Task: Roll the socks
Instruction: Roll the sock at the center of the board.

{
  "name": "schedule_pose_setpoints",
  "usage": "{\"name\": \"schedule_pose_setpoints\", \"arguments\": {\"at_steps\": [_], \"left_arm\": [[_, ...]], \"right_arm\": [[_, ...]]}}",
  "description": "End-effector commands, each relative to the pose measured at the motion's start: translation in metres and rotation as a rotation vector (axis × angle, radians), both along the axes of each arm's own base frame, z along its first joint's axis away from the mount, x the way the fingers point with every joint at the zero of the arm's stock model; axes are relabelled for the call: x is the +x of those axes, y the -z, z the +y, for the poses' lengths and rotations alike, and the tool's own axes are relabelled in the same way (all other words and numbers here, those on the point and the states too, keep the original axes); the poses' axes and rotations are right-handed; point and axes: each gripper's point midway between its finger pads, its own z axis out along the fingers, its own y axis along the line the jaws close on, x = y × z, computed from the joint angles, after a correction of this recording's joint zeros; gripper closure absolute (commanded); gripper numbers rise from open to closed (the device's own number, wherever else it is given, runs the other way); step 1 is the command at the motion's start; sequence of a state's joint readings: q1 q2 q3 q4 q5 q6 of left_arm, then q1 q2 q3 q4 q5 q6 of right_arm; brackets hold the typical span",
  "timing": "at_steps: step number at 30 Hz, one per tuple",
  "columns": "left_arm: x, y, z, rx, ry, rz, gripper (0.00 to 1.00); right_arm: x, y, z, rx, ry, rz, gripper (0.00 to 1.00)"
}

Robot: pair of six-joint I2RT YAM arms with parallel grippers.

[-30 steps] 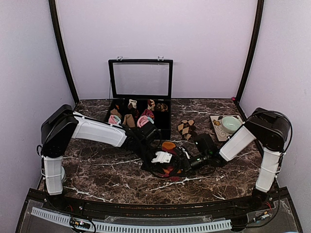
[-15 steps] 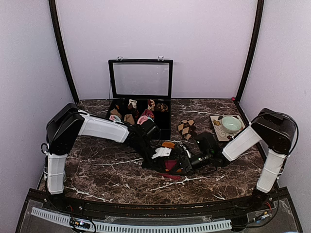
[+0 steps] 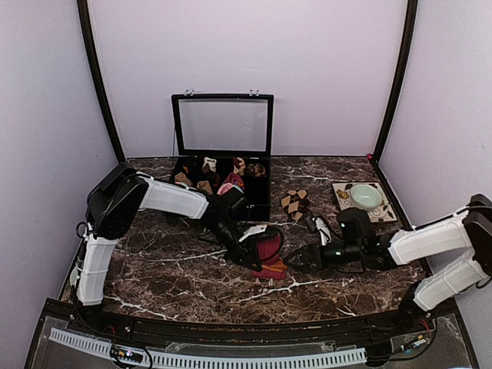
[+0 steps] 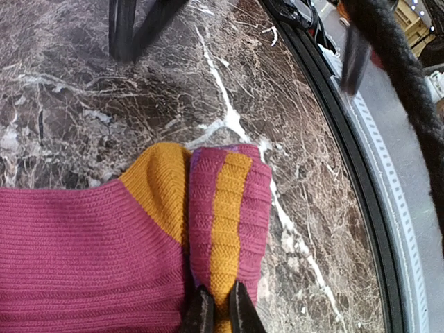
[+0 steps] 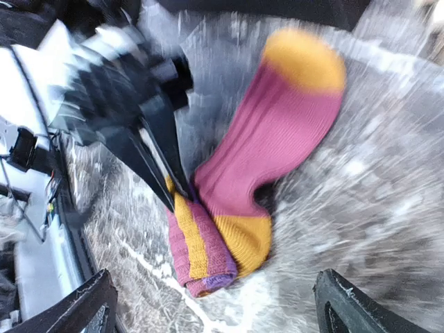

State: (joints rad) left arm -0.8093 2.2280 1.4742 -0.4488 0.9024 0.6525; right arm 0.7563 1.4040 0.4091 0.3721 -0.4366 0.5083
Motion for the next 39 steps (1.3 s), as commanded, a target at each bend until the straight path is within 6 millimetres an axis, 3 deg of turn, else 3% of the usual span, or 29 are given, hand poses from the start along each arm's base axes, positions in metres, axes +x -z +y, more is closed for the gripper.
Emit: {"name": "schedule_pose_setpoints", "arguments": {"at_steps": [1,3,5,8,12,18,26,30,34,39], "left_arm": [[-0.013,0.058,0.042,0.289,-0.054,0.098,1.0],[-0.013,0.062,0.044,0.309,-0.056,0.115,1.0],[-0.014,0.065,0.046,0.329,-0.06,0.122,1.0],[-0.012,0.072,0.05,0.369,-0.079,0.129,1.0],[-0.007,0.086,0.056,0.449,-0.119,0.16,1.0],[-0.003,0.098,0.065,0.495,-0.165,0.199,1.0],[-0.004,0.113,0.077,0.565,-0.176,0.198,1.0],[-0.008,0.119,0.083,0.59,-0.172,0.208,1.0],[-0.007,0.123,0.085,0.6,-0.177,0.22,1.0],[-0.007,0.123,0.086,0.603,-0.18,0.23,1.0]], "right_arm": [[0.035,-0.05,-0.032,0.002,0.203,-0.316,0.01],[0.049,-0.06,-0.056,0.008,0.384,-0.329,0.01],[0.05,-0.07,-0.069,0.092,0.473,-0.339,0.01],[0.034,-0.09,-0.056,0.159,0.33,-0.512,0.01],[0.011,-0.065,-0.022,-0.025,0.05,-0.616,0.03],[-0.02,-0.046,0.012,-0.077,-0.222,-0.757,0.32],[-0.017,-0.035,0.046,-0.137,-0.432,-0.854,0.51],[-0.021,-0.016,0.062,-0.143,-0.553,-0.823,0.57],[-0.025,-0.006,0.07,-0.117,-0.62,-0.786,0.61],[-0.018,0.01,0.065,-0.137,-0.629,-0.752,0.68]]}}
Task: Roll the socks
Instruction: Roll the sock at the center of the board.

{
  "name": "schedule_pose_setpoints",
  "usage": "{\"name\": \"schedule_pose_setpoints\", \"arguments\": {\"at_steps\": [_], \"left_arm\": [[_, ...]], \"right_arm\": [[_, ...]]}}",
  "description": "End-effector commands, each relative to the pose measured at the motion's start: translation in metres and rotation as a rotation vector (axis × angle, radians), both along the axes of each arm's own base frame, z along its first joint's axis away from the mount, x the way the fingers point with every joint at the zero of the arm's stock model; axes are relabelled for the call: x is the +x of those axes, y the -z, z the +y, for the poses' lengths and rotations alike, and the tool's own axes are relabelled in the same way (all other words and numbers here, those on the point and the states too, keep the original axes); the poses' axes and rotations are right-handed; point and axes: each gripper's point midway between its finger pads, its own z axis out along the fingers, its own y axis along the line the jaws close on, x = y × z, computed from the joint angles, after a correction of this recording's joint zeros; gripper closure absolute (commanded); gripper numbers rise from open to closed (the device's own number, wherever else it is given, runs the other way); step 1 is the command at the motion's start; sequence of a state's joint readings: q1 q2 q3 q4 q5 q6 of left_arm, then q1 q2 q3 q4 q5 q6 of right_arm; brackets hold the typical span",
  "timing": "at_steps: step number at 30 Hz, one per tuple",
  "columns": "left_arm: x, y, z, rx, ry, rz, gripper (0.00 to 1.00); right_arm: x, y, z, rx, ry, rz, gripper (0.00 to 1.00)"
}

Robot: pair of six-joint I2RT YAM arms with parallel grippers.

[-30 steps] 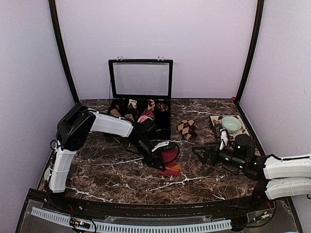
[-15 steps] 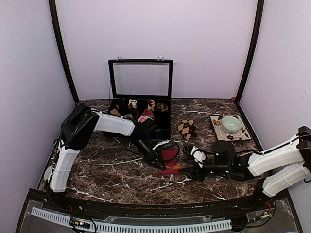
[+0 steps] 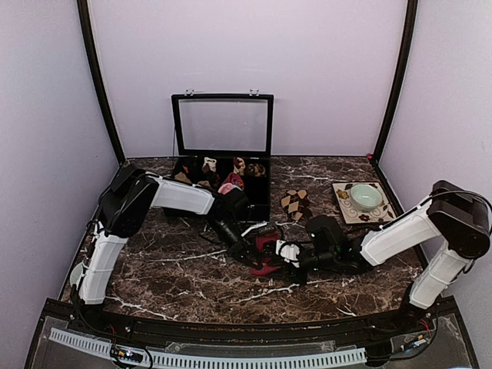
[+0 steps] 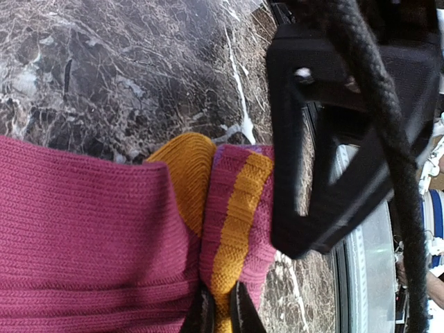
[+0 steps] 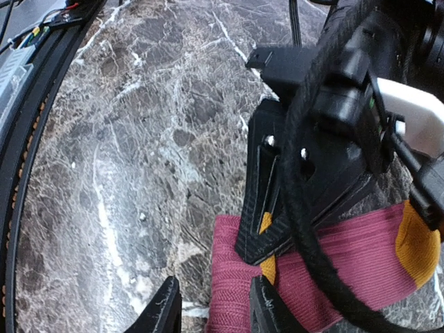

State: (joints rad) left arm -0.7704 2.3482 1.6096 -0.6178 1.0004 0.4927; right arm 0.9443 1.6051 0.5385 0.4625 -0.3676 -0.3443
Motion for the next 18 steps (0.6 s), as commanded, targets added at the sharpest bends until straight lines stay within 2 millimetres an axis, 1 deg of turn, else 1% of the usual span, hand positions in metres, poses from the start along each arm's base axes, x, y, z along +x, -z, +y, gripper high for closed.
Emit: {"name": "schedule_pose_setpoints", "arguments": {"at_steps": [1,4,6,10,12,14,16,18], "left_arm": [[-0.014,0.113,0.082,0.485,-0.003,-0.012,1.0],[-0.015,0.111,0.081,0.476,-0.011,0.007,1.0],[-0.016,0.111,0.081,0.469,-0.009,0.023,1.0],[-0.017,0.11,0.081,0.468,0.0,0.038,1.0],[-0.017,0.109,0.081,0.463,0.003,0.039,1.0],[-0.016,0.103,0.078,0.439,0.007,0.042,1.0],[-0.015,0.095,0.075,0.402,0.009,0.036,0.95],[-0.015,0.088,0.074,0.371,0.018,0.006,0.87]], "right_arm": [[0.004,0.003,0.002,0.008,-0.041,0.006,0.7],[0.006,0.008,0.002,-0.005,-0.045,0.016,0.75],[0.007,0.015,0.001,-0.025,-0.041,0.026,0.79],[0.01,0.024,-0.002,-0.049,-0.033,0.051,0.82],[0.011,0.032,-0.006,-0.077,-0.024,0.064,0.85],[0.014,0.043,-0.011,-0.111,0.001,0.089,0.9],[0.018,0.051,-0.015,-0.133,0.029,0.13,0.95],[0.021,0.059,-0.019,-0.15,0.051,0.167,0.96]]}}
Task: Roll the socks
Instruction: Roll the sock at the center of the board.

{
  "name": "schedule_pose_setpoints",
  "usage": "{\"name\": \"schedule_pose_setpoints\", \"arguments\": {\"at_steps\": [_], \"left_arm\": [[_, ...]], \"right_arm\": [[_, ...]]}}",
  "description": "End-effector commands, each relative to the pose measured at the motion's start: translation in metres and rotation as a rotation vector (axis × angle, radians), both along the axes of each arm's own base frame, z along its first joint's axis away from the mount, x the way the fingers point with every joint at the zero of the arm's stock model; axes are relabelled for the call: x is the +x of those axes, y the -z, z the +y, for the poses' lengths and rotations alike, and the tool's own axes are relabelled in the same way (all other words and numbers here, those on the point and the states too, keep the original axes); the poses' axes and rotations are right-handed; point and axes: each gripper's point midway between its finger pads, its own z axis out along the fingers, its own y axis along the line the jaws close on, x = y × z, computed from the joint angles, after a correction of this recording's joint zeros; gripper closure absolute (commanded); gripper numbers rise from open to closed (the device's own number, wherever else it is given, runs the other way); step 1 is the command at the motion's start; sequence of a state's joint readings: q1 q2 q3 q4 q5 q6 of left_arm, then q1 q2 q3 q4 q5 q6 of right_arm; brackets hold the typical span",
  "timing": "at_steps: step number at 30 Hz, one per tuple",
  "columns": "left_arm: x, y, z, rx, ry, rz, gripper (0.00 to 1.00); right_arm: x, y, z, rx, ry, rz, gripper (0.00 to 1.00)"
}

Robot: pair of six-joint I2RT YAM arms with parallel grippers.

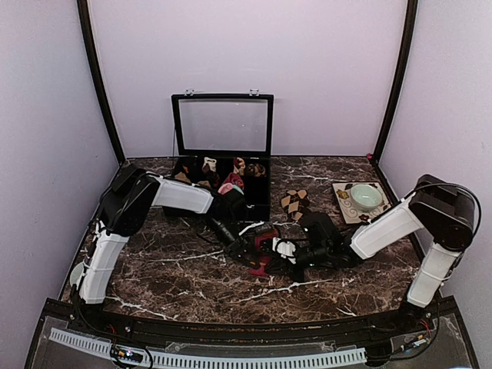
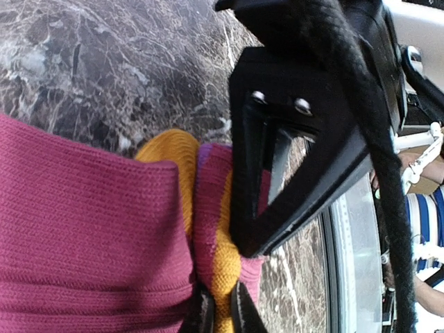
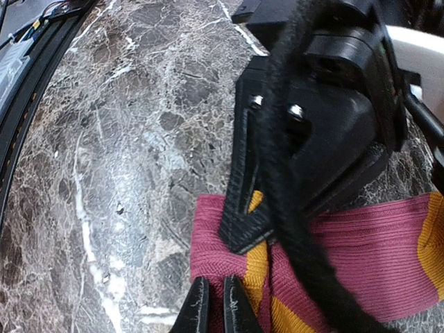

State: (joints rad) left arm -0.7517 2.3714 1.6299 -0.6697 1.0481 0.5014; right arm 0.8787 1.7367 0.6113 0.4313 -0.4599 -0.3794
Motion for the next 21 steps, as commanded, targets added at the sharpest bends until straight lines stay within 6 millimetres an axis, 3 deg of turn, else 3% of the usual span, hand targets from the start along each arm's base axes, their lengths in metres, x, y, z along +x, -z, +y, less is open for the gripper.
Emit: {"name": "schedule_pose_setpoints", "arguments": {"at_steps": [1,7,8,9,21], "left_arm": [[-0.015,0.086,0.069,0.357,0.042,-0.075,0.83],[-0.004,0.053,0.067,0.267,0.028,-0.191,0.49],[-0.001,0.046,0.066,0.252,0.02,-0.219,0.36],[0.003,0.039,0.066,0.238,0.012,-0.248,0.29],[0.045,-0.045,0.06,0.066,-0.046,-0.697,0.25]], "right_arm": [[0.006,0.037,-0.021,-0.124,0.084,0.108,0.96],[0.004,0.05,-0.023,-0.154,0.118,0.259,1.0],[0.003,0.052,-0.023,-0.159,0.123,0.291,1.0],[0.001,0.054,-0.024,-0.166,0.13,0.325,1.0],[-0.026,0.056,-0.035,-0.194,0.386,0.761,1.0]]}}
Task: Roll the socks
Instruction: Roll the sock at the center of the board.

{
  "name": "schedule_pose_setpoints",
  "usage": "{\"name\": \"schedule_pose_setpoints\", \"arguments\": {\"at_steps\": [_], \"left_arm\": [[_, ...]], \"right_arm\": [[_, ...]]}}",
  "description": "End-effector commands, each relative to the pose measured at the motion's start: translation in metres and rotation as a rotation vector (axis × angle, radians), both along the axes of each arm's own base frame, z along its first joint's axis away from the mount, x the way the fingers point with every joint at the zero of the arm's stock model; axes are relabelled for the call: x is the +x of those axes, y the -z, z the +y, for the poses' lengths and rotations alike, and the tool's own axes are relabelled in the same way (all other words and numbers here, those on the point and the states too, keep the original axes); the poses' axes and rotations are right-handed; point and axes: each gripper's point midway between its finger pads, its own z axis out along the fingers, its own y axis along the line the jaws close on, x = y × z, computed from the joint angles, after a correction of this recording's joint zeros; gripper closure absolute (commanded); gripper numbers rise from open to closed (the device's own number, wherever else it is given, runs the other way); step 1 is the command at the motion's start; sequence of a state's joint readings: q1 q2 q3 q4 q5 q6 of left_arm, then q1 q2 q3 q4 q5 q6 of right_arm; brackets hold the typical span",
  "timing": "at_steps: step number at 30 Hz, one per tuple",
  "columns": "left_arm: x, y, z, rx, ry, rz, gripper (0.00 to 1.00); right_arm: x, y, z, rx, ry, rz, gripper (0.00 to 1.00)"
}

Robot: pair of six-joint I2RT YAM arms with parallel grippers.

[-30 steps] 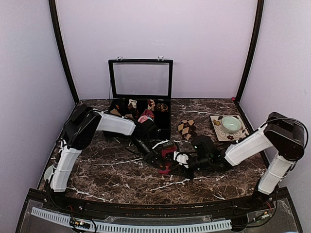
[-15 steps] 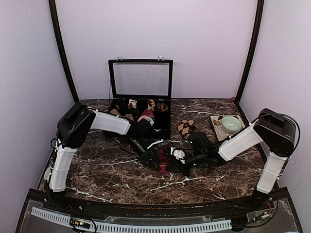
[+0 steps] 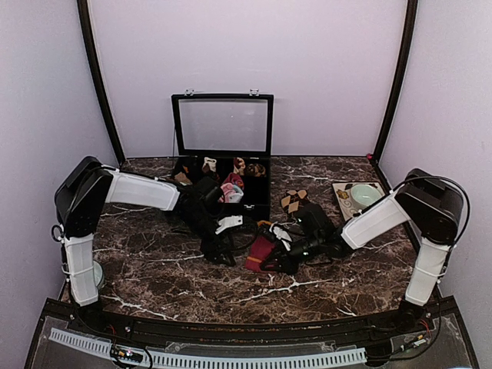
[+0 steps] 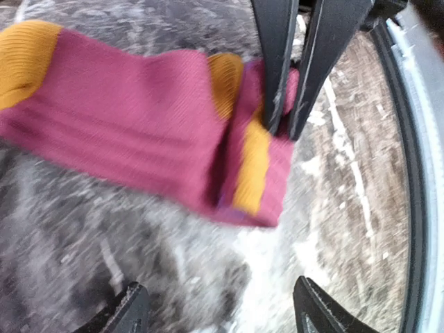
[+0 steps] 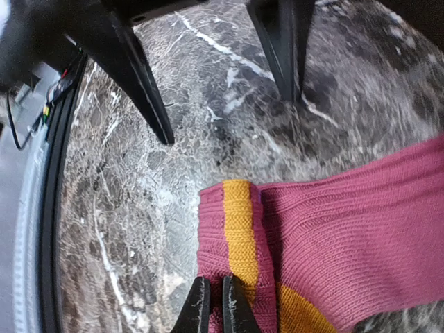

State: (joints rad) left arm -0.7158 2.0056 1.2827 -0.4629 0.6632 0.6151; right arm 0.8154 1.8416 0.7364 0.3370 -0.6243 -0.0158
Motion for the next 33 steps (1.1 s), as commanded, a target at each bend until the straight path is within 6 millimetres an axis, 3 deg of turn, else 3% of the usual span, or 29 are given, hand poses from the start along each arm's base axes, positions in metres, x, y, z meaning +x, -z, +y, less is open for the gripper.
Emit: {"name": "schedule_pose_setpoints", "arguments": {"at_steps": [1,5,10,13,18,28,33], "left_arm": [[0.023,-0.033,0.001,-0.035,0.0,-0.221,0.25],[0.004,-0.055,-0.006,-0.16,0.094,-0.264,0.25],[-0.04,-0.043,-0.021,-0.179,0.284,-0.276,0.28],[-0.056,-0.033,-0.033,-0.173,0.359,-0.33,0.29],[-0.053,-0.027,-0.052,-0.154,0.38,-0.421,0.3],[-0.043,-0.002,-0.057,-0.096,0.412,-0.482,0.37],[-0.045,0.0,-0.065,-0.099,0.439,-0.469,0.42]], "right_arm": [[-0.039,0.054,-0.048,-0.233,0.203,0.394,1.0],[-0.051,0.052,-0.047,-0.196,0.277,0.557,1.0],[-0.055,0.046,-0.041,-0.16,0.343,0.717,1.0],[-0.056,0.05,-0.04,-0.182,0.36,0.78,1.0],[-0.053,0.049,-0.037,-0.176,0.38,0.811,1.0],[-0.049,0.055,-0.045,-0.163,0.42,0.825,1.0],[-0.046,0.056,-0.048,-0.161,0.428,0.824,1.0]]}}
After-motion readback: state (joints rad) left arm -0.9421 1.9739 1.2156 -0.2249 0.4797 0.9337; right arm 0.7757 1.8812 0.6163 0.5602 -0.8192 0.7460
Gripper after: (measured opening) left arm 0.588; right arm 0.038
